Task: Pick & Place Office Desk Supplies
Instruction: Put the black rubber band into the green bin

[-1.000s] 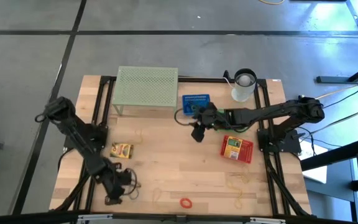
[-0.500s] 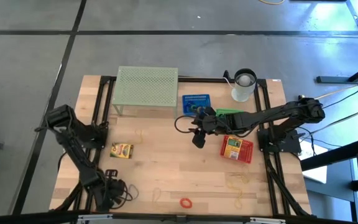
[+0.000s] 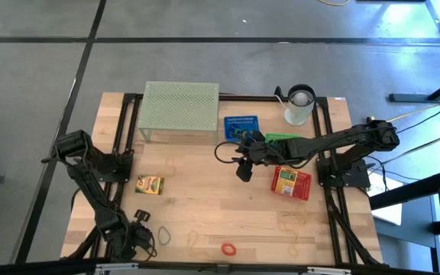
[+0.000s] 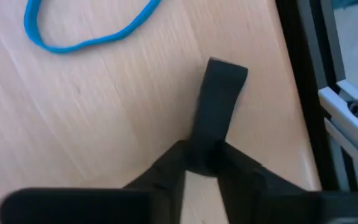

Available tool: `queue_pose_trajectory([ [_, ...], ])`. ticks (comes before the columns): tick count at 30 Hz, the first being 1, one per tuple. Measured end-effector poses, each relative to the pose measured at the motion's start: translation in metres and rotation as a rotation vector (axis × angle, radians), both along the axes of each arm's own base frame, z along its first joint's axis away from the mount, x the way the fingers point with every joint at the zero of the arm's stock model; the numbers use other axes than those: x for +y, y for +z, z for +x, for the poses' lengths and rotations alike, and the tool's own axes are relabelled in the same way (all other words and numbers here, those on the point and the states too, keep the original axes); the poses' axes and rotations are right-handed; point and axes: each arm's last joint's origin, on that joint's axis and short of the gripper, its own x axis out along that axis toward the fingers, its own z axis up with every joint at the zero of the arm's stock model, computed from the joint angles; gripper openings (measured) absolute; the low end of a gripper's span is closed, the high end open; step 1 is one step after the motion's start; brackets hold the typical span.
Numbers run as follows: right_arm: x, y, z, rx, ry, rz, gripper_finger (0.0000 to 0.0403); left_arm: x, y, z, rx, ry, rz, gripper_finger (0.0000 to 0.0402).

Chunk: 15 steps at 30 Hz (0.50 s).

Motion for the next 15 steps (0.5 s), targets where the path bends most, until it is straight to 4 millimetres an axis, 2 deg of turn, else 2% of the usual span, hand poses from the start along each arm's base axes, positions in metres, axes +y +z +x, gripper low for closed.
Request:
queue_pose_trajectory([
  [4,0.0,0.0,0.0,0.0,0.0,0.0,0.0164,0.002,0.0,0.005,-0.013,-0.064,0.001,0.0013],
  [15,0.0,0.0,0.0,0.0,0.001,0.0,0.0164,0.01,0.0,0.019,-0.038,-0.207,0.019,0.0005],
])
